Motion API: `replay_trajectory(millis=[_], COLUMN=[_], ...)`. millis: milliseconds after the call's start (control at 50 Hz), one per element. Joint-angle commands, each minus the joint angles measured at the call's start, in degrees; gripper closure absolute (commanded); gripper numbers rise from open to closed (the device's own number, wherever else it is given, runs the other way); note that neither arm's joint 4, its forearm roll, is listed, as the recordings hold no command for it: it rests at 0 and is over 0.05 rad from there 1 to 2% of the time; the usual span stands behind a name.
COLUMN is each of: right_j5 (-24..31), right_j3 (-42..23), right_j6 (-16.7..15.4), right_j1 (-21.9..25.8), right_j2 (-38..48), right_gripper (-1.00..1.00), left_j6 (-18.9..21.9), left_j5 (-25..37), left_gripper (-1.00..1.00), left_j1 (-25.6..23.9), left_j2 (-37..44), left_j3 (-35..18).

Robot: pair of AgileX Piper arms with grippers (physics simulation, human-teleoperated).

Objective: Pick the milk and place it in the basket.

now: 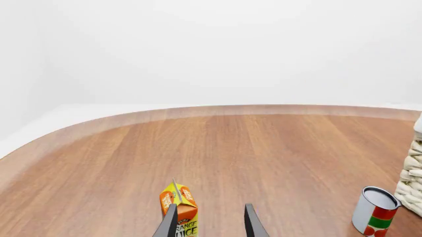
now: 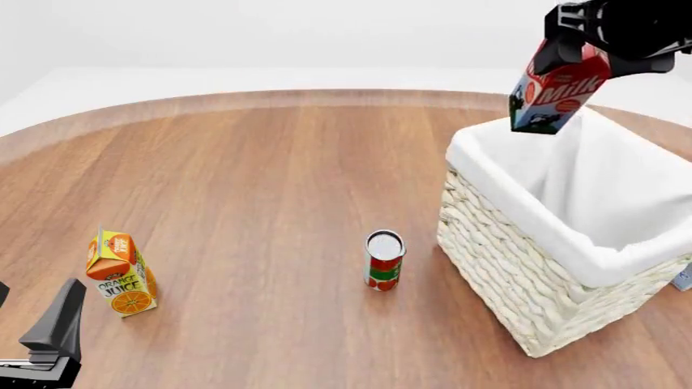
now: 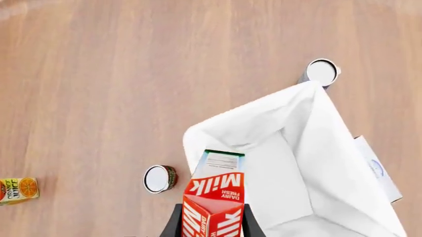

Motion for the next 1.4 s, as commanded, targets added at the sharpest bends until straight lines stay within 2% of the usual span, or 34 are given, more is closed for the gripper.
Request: replay_trajectory(millis=[20,300,540,780,1100,1400], right_j5=[0.0,-0.01,-0.13,-2.45,-6.3,-8.36], right_j3=[3.4,8.38,10.22,13.29,19.0,19.88], right_j6=[0.74,1.96,3.58,3.28,4.65,5.0], right_j1=[-3.69,-7.84,-8.64,-10.21,-12.17,-13.34], right_j2=[-2.84,-4.18,-3.86,-2.96,-2.83,-0.45], right_gripper=[1.0,1.0,1.0,1.0,1.0,1.0], left_j6=[0.0,0.0,0.0,0.0,0.0,0.0], left_j5=[0.0,0.0,0.0,0.0,0.0,0.0], left_gripper=[-1.0,-1.0,-1.0,-1.0,-1.0,-1.0], left_j1=[0.0,0.0,0.0,0.0,0.0,0.0], left_j2=[0.0,0.0,0.0,0.0,0.0,0.0], left_j3=[0.0,0.0,0.0,0.0,0.0,0.0])
